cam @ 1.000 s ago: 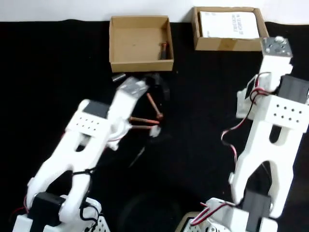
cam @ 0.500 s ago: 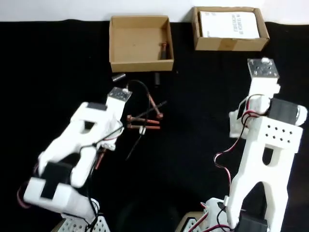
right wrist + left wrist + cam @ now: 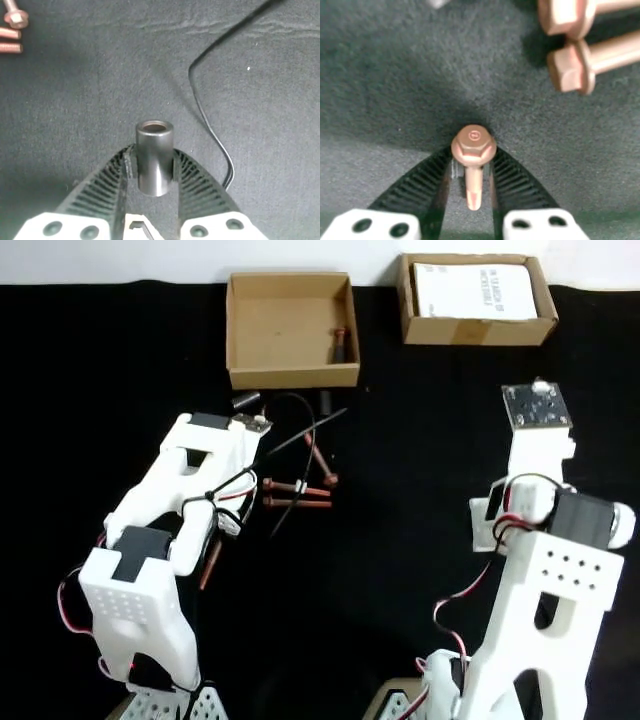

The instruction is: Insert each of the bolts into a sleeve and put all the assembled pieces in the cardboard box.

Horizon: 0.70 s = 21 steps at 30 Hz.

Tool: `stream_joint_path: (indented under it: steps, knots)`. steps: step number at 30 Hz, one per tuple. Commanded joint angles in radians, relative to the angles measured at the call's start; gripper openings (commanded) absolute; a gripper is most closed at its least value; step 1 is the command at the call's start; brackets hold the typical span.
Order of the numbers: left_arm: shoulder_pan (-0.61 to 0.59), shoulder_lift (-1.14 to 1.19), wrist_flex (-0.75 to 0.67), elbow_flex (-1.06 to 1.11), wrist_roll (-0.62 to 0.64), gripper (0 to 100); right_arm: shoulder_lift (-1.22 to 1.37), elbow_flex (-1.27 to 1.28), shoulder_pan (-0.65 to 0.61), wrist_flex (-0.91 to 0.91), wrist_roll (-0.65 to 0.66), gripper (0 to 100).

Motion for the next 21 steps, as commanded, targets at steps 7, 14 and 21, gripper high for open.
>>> stream_joint_path:
  steps: [7,14,21]
  knots:
    - [-0.002,0.018,-0.015,0.058,-0.006,1,-0.143,0.139,-0.054,0.019,0.0,0.8]
    - [-0.002,-0.031,-0.031,0.084,-0.005,1,-0.329,0.295,-0.183,0.09,0.0,0.8]
    - [0.001,-0.565,-0.239,0.481,-0.005,1,-0.542,0.443,-0.401,0.001,-0.262,0.8]
